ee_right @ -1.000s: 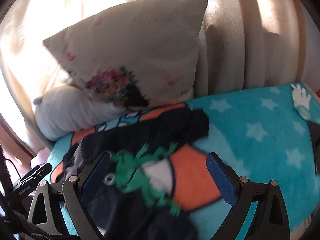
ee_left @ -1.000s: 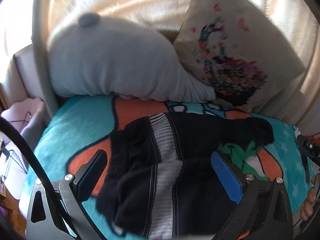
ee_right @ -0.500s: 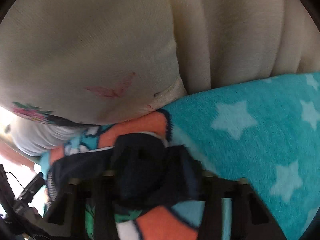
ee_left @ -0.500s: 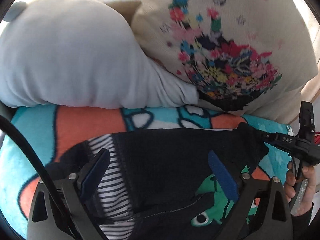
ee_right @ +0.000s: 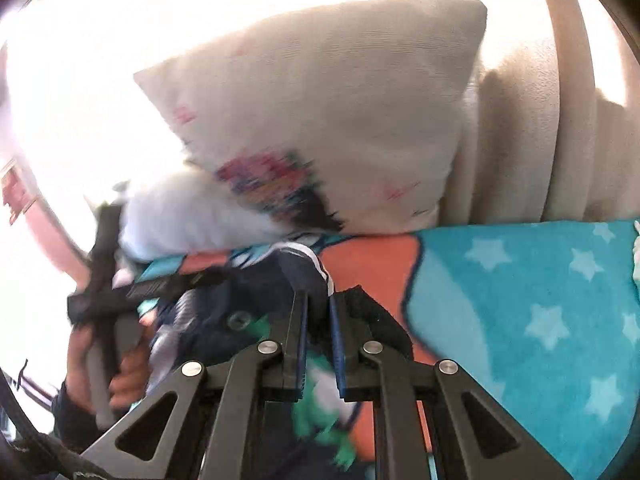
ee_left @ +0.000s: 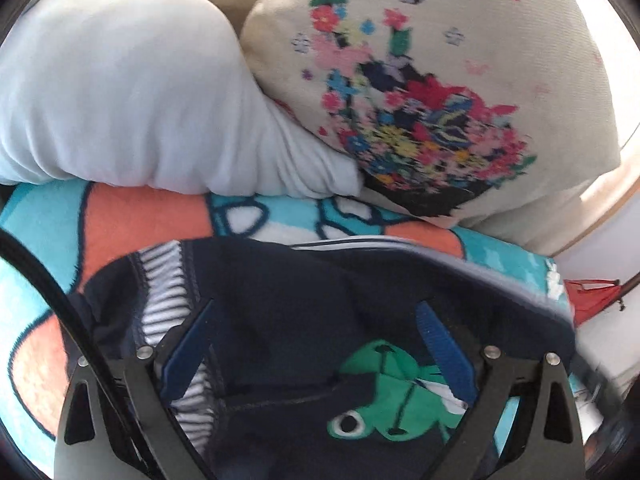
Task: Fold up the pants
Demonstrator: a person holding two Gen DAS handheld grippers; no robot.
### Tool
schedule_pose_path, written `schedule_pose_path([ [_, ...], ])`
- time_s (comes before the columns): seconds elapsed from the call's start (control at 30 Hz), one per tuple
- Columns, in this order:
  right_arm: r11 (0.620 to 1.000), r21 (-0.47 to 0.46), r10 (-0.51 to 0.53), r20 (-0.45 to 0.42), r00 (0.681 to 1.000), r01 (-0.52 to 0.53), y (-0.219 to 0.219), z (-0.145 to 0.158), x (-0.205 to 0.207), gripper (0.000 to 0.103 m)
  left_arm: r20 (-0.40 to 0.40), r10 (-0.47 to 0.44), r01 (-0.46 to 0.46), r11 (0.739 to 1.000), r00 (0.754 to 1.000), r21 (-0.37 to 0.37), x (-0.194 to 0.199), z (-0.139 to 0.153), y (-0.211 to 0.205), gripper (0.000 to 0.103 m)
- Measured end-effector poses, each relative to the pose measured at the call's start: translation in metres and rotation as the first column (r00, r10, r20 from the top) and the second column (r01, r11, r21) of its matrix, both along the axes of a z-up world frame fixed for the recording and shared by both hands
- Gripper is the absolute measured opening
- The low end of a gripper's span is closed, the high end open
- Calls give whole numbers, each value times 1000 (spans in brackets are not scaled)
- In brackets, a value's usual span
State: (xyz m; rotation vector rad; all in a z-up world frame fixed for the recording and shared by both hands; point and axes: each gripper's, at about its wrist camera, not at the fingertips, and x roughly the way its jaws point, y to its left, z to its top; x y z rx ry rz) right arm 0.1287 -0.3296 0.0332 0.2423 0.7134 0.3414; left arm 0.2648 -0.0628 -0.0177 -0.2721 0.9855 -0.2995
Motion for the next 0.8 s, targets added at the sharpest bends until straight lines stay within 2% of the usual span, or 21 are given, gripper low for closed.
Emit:
schedule_pose_path([
  [0.13, 999, 8, 42, -1, 999, -42, 22, -22, -37, 9, -11, -21, 21, 1000, 1000, -11, -3, 2, -8, 98],
  [0.23, 998, 17, 57, 0, 998, -57, 30, -34, -54, 9, -54, -24, 24, 1000, 998, -5, 1, -6, -13, 98],
  [0.3, 998, 14, 56, -31, 998, -56, 32, -47, -55, 7, -88, -19, 17, 1000, 996, -21, 6, -12, -13, 98],
  [0.37, 997, 33, 69, -50, 996, -67, 32, -54, -53, 7, -83, -15, 11, 998, 996, -54, 7, -11, -14, 98],
  [0.47, 999, 33, 40, -46, 998, -38, 28, -56, -53, 8, -73, -35, 33, 999, 997, -32, 14, -3, -27, 98],
  [0.5, 998, 53, 23, -27, 999, -21, 24, -53, -53, 18, -75, -43, 41, 999, 996, -16, 19, -2, -32, 98],
  [0.53, 998, 62, -2, -19, 1000, 3, 21, -49, -50, 34, -81, -46, 47, 999, 996, 5, 25, -3, -38, 98],
  [0.57, 998, 62, -19, -9, 1000, 19, 19, -45, -48, 80, -92, -48, 50, 999, 995, 20, 29, -4, -41, 98],
  [0.6, 997, 75, -30, 34, 999, 27, 17, -39, -45, 95, -101, -48, 51, 998, 994, 31, 32, -5, -43, 98],
  [0.63, 997, 73, -25, 60, 998, 21, 18, -36, -41, 95, -102, -47, 51, 998, 994, 34, 34, -7, -45, 98],
  [0.67, 999, 54, -10, 46, 999, 8, 20, -36, -32, 94, -100, -50, 54, 998, 994, 38, 34, -9, -46, 98],
  [0.8, 999, 23, 51, -57, 997, -49, 38, -51, 11, 74, -79, -35, 40, 997, 996, 65, 31, -12, -42, 98],
])
